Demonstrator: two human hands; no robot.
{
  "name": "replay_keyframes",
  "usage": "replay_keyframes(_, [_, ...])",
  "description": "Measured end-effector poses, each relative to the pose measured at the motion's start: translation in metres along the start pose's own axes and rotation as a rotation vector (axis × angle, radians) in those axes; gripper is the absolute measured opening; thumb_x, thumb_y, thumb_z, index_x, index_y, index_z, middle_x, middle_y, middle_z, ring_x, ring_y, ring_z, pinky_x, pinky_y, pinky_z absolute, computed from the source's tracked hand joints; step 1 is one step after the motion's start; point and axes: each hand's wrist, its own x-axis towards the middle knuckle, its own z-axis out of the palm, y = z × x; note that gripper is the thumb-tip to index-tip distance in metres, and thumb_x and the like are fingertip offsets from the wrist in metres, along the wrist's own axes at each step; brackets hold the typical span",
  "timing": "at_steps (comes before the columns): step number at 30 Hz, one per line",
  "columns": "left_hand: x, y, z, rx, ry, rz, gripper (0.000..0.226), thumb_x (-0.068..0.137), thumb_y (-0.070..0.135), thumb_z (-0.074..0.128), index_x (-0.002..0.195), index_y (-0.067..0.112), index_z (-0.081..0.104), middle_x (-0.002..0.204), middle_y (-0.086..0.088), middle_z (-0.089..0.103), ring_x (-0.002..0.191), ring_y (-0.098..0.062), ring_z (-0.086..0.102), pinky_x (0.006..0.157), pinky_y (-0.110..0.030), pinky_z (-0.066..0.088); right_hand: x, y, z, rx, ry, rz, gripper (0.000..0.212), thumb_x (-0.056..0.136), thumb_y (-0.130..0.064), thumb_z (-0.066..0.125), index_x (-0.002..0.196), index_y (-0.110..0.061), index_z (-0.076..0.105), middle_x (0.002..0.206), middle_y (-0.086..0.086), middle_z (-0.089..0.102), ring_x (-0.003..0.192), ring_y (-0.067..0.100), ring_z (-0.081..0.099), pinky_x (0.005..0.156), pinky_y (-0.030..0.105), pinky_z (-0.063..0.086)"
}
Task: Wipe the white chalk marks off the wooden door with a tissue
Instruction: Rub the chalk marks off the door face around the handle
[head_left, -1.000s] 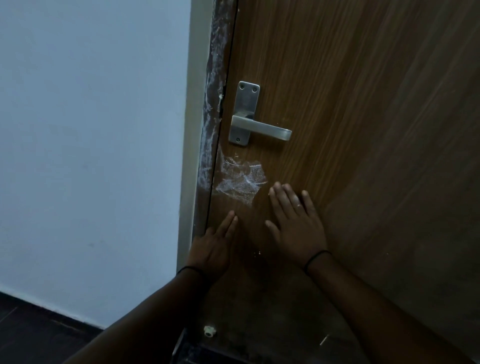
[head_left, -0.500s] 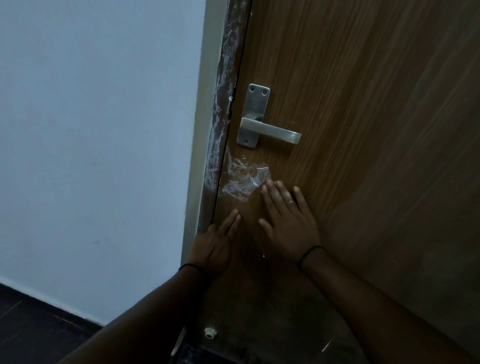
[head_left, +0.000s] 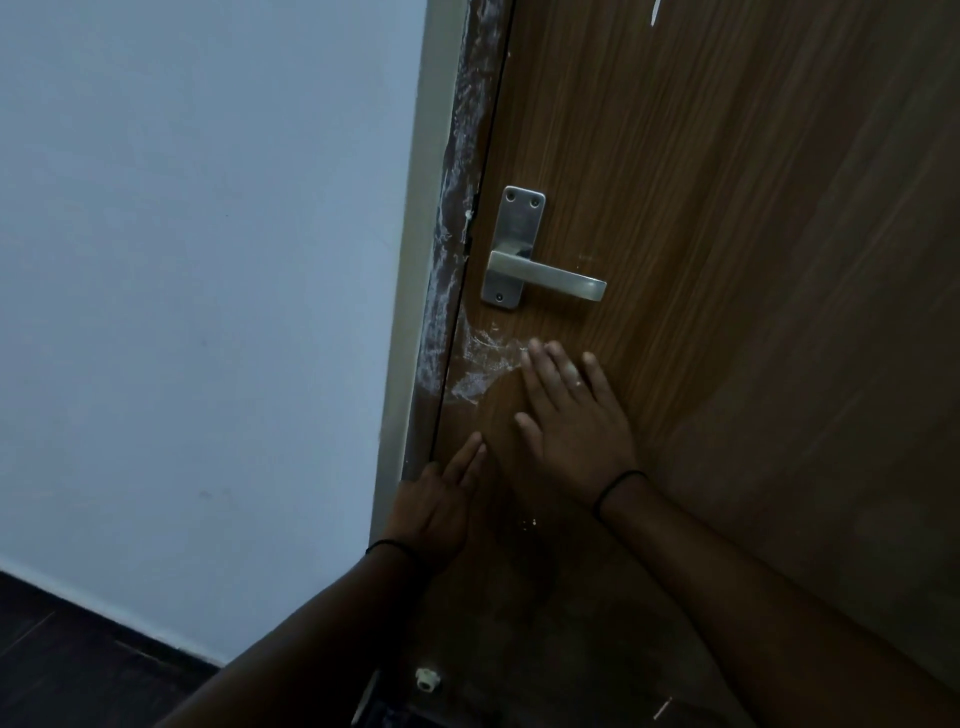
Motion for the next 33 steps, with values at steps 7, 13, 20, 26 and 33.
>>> replay_keyframes(7, [0.003,0.009,-0.007,0.02,0.055,0.014,0.065,0.101,0.036,0.025,0.155,0.027,-0.01,0.159,0.009,-0.024,0.109,-0.025,0.05,0.073,-0.034,0.045,-0.023,0.004,0.005,-0.031,-0.142,-0.143,0.062,0.102,-0.046,0.023,0.155,-0.016,0.013,0.164,0.002,0.006,0.151,0.017,-0.002,0.122,0.045,-0.001])
replay_keyframes(13, [0.003,0.012,0.004,-0.023,0.05,-0.028,0.068,0.1,0.03,0.027,0.153,0.028,-0.016,0.16,0.008,-0.024,0.104,-0.024,0.051,0.068,-0.034,0.043,0.018,0.009,-0.022,0.001,0.011,0.028,0.064,0.102,-0.047,0.022,0.155,-0.015,0.011,0.164,0.003,0.007,0.151,0.019,0.003,0.122,0.046,0.003])
replay_keyframes(20, [-0.003,0.002,0.002,-0.014,0.051,-0.059,0.065,0.101,0.033,0.024,0.153,0.029,-0.014,0.159,0.01,-0.024,0.105,-0.027,0.052,0.069,-0.033,0.036,0.0,-0.017,-0.002,0.008,-0.109,-0.135,0.062,0.102,-0.048,0.021,0.155,-0.017,0.014,0.164,-0.001,0.009,0.151,0.015,-0.002,0.122,0.045,0.001])
replay_keyframes(26, [-0.006,0.0,0.002,-0.046,0.033,-0.074,0.069,0.102,0.034,0.03,0.154,0.028,-0.014,0.161,0.007,-0.021,0.111,-0.027,0.05,0.076,-0.032,0.037,0.028,-0.009,-0.017,-0.009,0.015,0.007,0.066,0.101,-0.05,0.023,0.155,-0.014,0.013,0.164,0.003,0.007,0.151,0.018,0.004,0.122,0.045,0.001])
replay_keyframes(33, [-0.014,-0.006,0.006,-0.093,-0.015,-0.071,0.069,0.102,0.029,0.032,0.153,0.031,-0.014,0.161,0.01,-0.021,0.119,-0.028,0.046,0.079,-0.033,0.038,0.019,-0.035,-0.004,0.008,-0.051,-0.081,0.066,0.101,-0.049,0.023,0.156,-0.014,0.012,0.164,0.002,0.004,0.151,0.017,-0.001,0.123,0.045,0.004])
